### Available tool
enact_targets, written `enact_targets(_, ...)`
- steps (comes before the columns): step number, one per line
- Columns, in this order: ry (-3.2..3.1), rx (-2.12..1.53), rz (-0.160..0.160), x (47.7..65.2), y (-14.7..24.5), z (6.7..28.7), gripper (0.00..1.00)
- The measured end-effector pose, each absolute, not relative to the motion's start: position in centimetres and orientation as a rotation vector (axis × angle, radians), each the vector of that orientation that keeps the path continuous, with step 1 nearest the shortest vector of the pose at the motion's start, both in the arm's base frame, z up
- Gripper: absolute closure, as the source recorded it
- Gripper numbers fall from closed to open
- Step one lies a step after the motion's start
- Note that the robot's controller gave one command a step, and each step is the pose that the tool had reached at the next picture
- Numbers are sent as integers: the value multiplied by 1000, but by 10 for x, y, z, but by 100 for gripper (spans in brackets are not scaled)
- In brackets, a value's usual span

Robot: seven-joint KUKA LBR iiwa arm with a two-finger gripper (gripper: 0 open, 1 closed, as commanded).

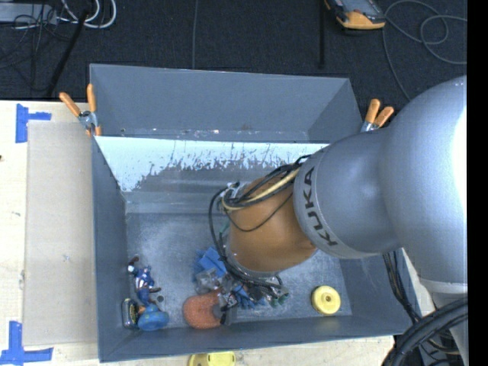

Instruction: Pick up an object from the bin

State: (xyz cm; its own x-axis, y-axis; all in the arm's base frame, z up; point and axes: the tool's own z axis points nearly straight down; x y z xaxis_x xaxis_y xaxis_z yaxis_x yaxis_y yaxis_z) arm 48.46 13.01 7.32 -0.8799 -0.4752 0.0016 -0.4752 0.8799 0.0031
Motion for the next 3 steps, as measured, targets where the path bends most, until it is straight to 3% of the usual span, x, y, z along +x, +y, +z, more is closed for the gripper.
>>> enact_targets(1, -3046, 741, 0, 508, 153, 122, 100)
enact_targets(3, -3032, 765, -1, 495, 146, 156, 100)
